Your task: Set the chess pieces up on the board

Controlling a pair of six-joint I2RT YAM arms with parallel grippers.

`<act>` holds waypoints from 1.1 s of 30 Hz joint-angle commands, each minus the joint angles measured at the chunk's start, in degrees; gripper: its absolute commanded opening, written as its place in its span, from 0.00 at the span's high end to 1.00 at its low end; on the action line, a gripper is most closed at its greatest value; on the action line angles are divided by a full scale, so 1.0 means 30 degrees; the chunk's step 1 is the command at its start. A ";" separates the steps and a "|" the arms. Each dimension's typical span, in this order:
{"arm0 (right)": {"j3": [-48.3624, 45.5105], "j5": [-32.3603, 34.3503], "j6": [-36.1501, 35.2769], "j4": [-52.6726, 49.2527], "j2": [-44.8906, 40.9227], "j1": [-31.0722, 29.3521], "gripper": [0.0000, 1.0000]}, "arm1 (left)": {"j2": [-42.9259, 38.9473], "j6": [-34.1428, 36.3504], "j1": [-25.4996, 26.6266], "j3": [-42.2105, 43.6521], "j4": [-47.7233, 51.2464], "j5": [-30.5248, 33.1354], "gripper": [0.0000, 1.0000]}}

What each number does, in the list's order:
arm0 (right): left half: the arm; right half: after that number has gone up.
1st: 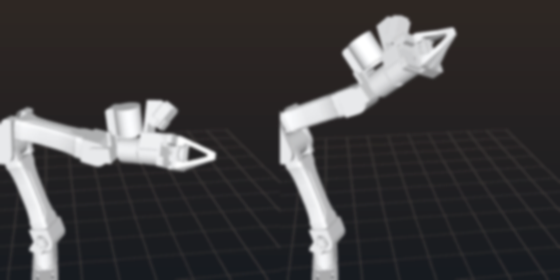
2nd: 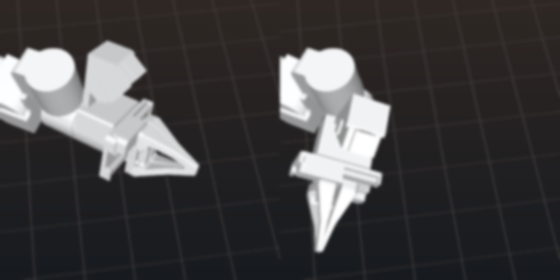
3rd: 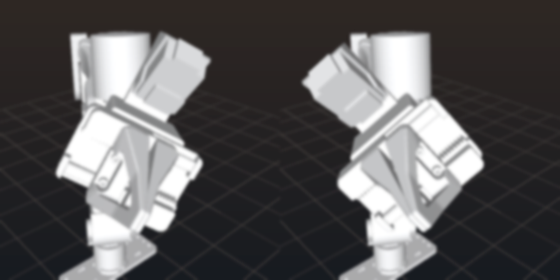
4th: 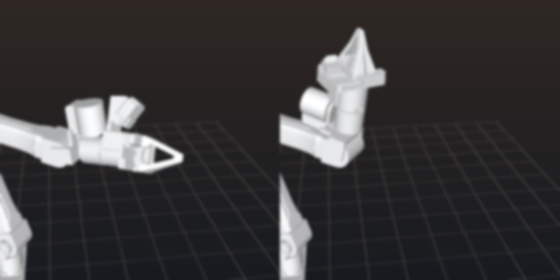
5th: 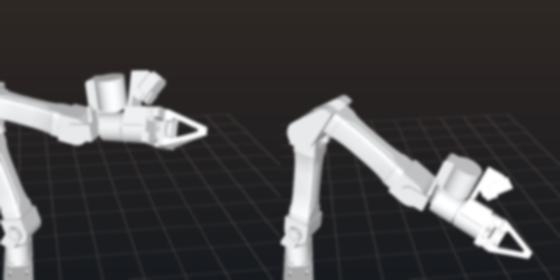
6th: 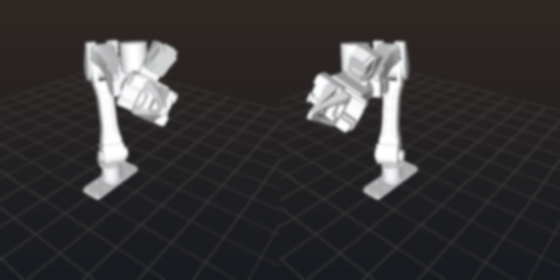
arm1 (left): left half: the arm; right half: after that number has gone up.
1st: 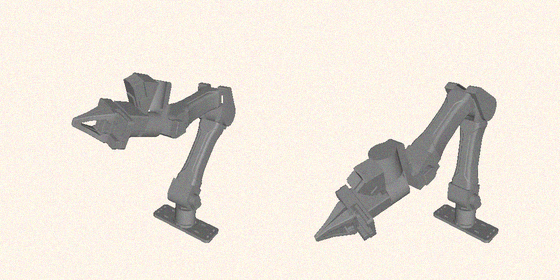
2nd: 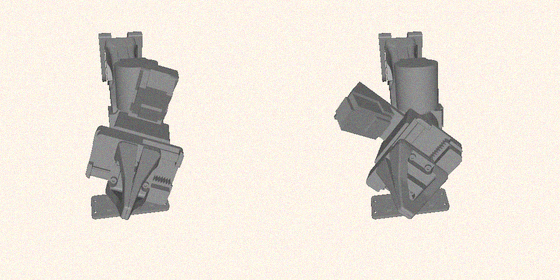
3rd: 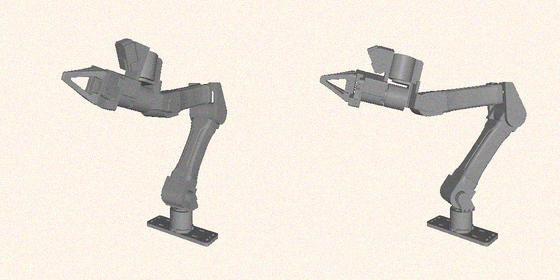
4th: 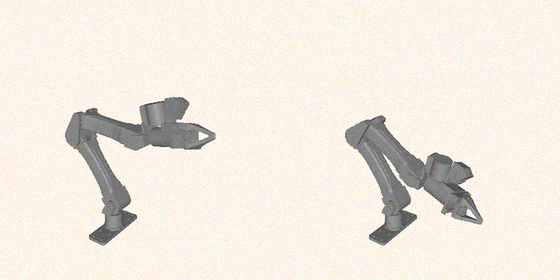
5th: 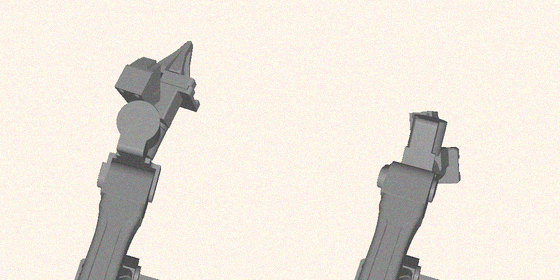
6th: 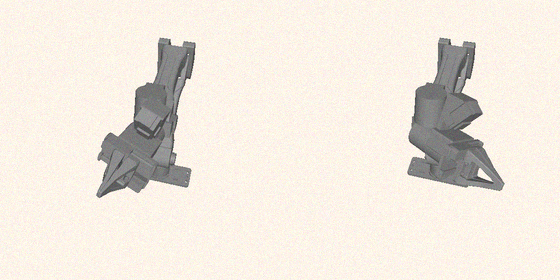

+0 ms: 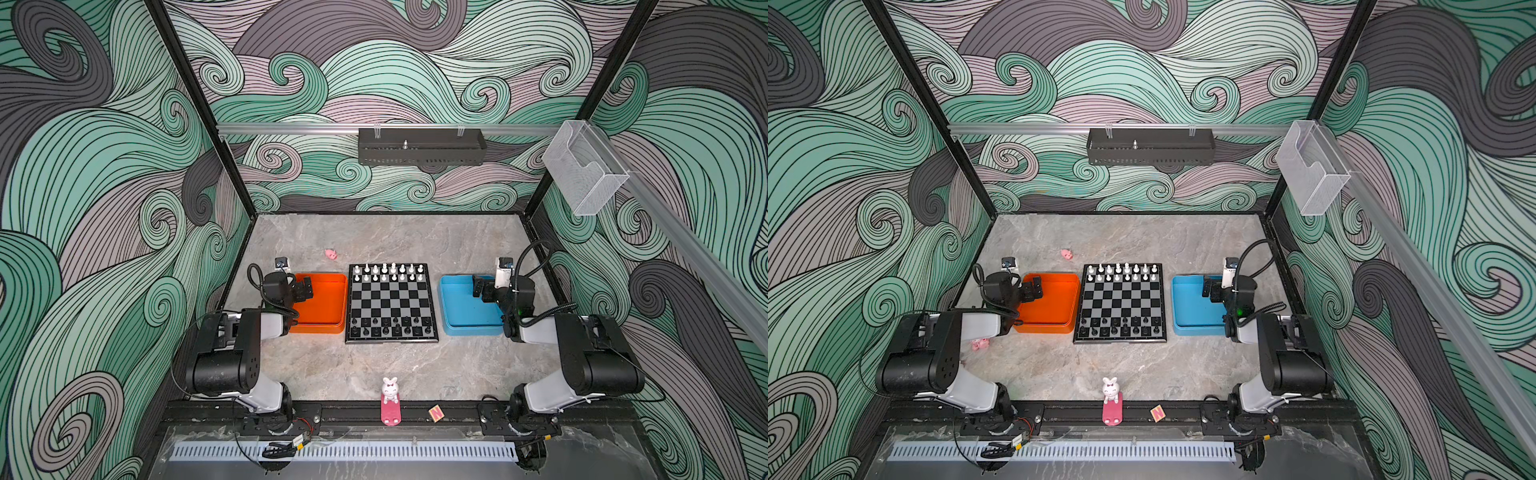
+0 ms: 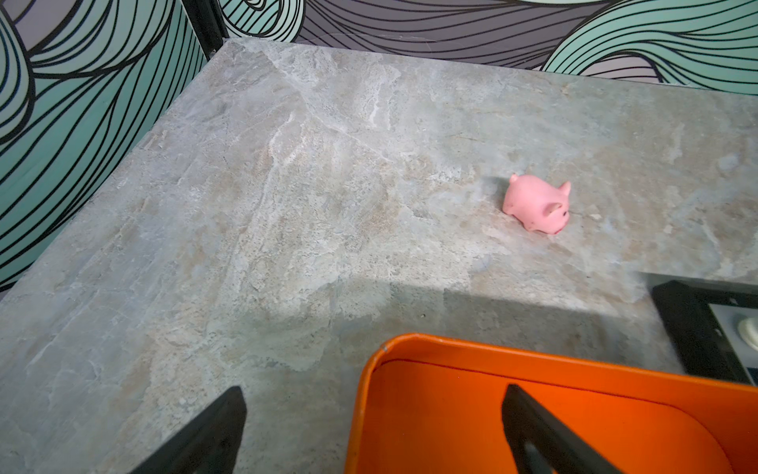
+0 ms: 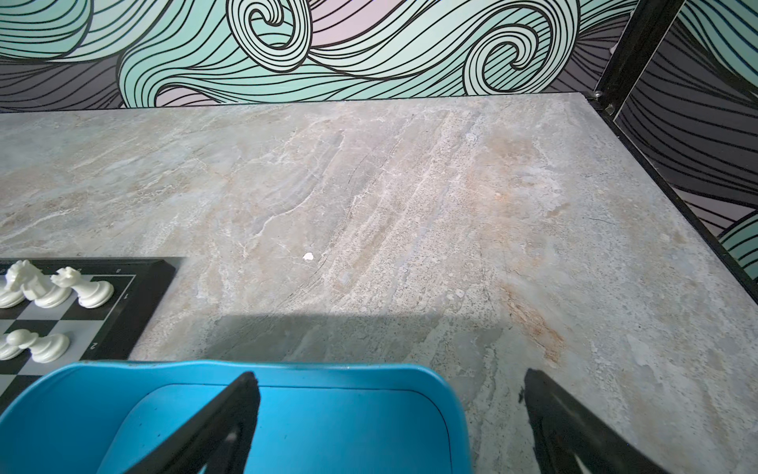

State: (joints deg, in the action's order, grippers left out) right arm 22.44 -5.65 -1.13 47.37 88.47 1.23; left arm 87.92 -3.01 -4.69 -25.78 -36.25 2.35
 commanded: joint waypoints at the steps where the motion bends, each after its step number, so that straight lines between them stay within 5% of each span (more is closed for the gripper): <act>1: 0.0222 -0.0193 -0.0123 0.0520 -0.0046 -0.0031 0.00 | -0.0127 0.0181 0.0135 -0.0488 -0.0428 -0.0197 0.01; 21: 0.0225 -0.0209 -0.0123 0.0510 -0.0060 -0.0037 0.01 | -0.0129 0.0218 0.0128 -0.0489 -0.0434 -0.0227 0.01; 33: 0.0226 -0.0210 -0.0123 0.0551 -0.0047 -0.0035 0.00 | -0.0122 0.0390 -0.0400 -0.0456 -0.0544 -0.2102 0.01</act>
State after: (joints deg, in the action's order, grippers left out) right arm 22.44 -6.04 -1.13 47.40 88.47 1.23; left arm 87.92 -2.50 -5.50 -25.78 -36.27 -2.37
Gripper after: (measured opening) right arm 0.996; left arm 0.987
